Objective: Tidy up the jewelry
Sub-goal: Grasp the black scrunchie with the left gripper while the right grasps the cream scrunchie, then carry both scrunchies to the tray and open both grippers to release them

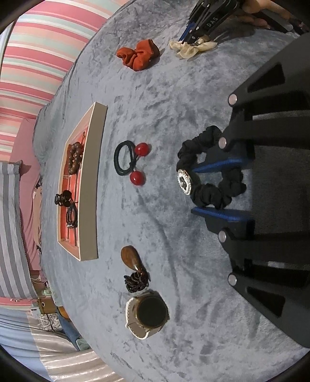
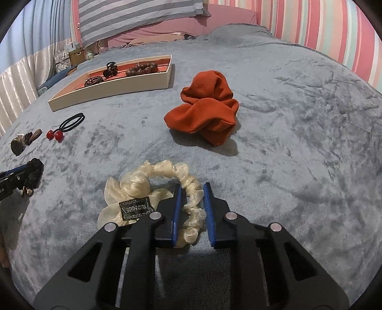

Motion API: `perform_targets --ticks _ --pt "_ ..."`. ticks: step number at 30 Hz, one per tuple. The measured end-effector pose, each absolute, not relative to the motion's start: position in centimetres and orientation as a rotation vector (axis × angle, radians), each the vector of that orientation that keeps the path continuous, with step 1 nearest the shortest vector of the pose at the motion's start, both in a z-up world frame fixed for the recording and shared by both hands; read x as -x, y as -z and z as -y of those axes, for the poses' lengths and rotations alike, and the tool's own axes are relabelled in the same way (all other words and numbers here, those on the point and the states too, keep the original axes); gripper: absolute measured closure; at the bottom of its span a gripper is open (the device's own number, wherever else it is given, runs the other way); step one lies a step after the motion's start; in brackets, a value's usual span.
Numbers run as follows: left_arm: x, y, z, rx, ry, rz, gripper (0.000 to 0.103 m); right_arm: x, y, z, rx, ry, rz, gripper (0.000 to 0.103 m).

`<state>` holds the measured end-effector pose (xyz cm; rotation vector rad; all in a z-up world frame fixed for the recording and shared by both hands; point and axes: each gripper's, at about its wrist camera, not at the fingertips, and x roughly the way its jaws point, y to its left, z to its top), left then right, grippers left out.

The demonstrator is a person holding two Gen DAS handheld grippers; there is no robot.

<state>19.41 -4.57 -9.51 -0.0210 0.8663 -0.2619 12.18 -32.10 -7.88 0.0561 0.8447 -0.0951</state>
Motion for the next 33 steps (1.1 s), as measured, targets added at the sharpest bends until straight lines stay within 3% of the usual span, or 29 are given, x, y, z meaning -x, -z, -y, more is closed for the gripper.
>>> perform_targets --ticks 2,8,21,33 --pt "-19.4 9.4 4.4 0.03 0.27 -0.864 0.082 -12.2 7.8 32.1 -0.059 0.093 -0.844 0.087" --pt "-18.9 8.8 4.1 0.041 0.289 -0.849 0.09 -11.8 7.2 31.9 -0.067 0.089 -0.818 0.091" --pt "-19.0 6.0 3.2 0.034 0.297 -0.752 0.091 -12.8 4.5 30.1 -0.068 0.032 -0.736 0.092" --pt "-23.7 1.3 2.4 0.044 0.268 -0.641 0.091 -19.5 -0.2 28.0 -0.072 -0.047 -0.647 0.092"
